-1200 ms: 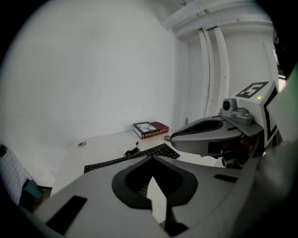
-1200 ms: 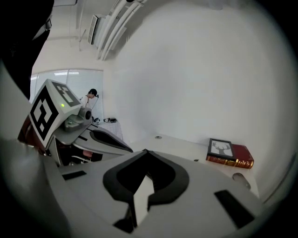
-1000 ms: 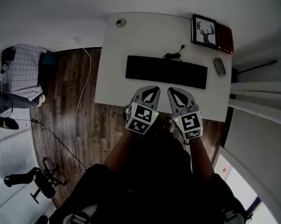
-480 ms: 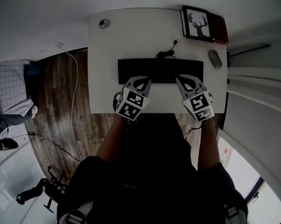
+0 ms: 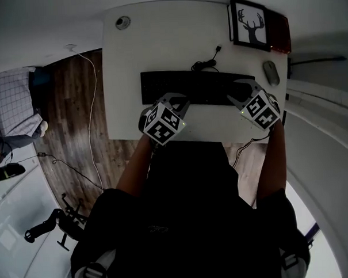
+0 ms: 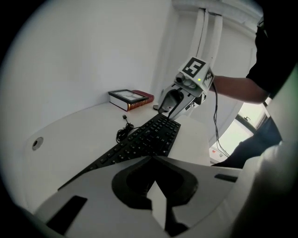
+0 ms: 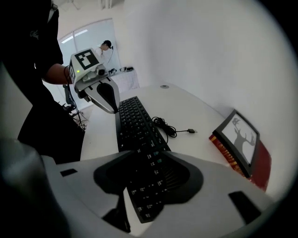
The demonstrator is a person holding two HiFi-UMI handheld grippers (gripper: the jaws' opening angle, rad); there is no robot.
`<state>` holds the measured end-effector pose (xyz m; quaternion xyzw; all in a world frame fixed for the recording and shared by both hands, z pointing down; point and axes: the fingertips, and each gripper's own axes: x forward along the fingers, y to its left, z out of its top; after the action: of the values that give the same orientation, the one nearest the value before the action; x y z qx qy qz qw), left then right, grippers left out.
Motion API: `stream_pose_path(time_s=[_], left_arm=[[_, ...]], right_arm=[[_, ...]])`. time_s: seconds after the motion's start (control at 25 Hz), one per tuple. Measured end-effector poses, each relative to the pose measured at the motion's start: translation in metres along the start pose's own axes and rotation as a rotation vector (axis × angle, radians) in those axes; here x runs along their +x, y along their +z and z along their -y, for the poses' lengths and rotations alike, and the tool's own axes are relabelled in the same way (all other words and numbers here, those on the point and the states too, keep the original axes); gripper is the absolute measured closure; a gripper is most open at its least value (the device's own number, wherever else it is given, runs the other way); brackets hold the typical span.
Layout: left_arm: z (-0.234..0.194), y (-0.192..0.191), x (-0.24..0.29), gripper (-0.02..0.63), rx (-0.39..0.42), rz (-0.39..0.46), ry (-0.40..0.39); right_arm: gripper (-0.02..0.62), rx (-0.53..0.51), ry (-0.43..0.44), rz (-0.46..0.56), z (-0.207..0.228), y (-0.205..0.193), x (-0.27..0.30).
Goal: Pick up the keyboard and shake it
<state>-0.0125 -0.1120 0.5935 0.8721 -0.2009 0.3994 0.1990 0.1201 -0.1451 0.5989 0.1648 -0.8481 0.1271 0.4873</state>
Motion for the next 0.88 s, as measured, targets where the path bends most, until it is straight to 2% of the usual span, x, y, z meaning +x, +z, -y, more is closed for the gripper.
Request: stream_pose_path(time_s=[0.12, 0.28, 0.4, 0.52, 0.72, 0.88], left_arm=[[0.021, 0.004, 0.019, 0.603, -0.005, -0.018, -0.048], [0.045, 0.004, 0.041, 0.603, 0.046, -0.065, -0.113], [0.057, -0.002, 0.051, 0.603, 0.082, -0.120, -0.138], [0.060, -0.013, 0.058, 0.603, 0.102, -0.175, -0.137], [0.059, -0.021, 0.067, 0.603, 0.064, -0.196, -0.136], [0.054, -0.029, 0.074, 0.603, 0.039, -0.223, -0.114]], right_arm=[[0.385, -0.057, 0.122, -0.079, 0.011, -0.007, 0.011], [0.321, -0.161, 0.293, -0.214, 0.016, -0.020, 0.029], [0.314, -0.220, 0.342, -0.263, 0.025, -0.024, 0.039], [0.311, -0.219, 0.394, -0.305, 0.030, -0.028, 0.048], [0.311, -0.218, 0.484, -0.362, 0.030, -0.035, 0.061], [0.334, -0.242, 0.517, -0.386, 0.031, -0.032, 0.060]])
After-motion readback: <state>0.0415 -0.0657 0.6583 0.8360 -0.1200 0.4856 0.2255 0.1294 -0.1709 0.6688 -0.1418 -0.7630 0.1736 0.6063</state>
